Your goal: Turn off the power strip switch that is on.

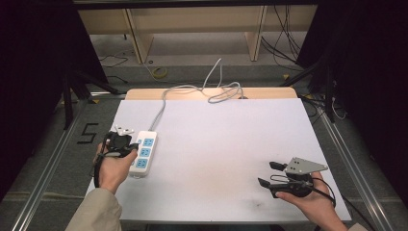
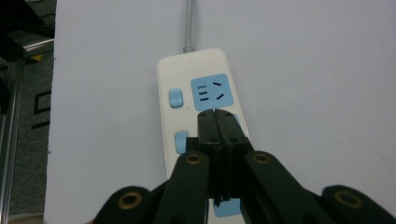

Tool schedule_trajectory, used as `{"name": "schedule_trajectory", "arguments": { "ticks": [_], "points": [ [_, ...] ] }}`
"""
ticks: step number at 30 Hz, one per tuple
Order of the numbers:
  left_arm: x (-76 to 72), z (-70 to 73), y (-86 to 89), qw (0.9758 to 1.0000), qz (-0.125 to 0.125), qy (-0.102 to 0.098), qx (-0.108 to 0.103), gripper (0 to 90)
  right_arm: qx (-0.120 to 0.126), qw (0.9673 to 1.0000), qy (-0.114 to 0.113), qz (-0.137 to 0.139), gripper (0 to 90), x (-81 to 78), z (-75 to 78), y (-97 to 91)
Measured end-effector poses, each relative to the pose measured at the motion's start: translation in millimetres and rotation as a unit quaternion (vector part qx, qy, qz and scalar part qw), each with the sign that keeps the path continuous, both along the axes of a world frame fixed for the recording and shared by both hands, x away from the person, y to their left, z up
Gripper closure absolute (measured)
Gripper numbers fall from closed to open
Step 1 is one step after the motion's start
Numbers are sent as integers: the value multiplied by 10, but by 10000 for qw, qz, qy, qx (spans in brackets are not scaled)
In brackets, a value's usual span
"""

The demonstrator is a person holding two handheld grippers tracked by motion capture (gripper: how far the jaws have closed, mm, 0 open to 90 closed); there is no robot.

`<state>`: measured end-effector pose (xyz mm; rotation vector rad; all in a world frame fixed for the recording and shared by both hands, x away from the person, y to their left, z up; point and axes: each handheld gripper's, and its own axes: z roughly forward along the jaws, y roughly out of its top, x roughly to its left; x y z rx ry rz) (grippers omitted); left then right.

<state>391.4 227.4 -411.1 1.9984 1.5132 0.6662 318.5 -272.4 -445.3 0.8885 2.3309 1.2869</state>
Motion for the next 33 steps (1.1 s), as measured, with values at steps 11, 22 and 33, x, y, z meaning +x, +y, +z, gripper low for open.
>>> {"name": "schedule_trajectory", "arguments": {
  "ticks": [11,22,33],
  "points": [
    [88,-1,20,9999,73,70,19,897,-11,10000,2,-4,286,1,-1,-2],
    [181,27,24,9998,110,181,46,897,-23,10000,0,-6,286,4,-4,-3],
    [255,25,6,9996,137,245,46,897,-55,10000,-5,16,286,4,-6,0]
  ]
}}
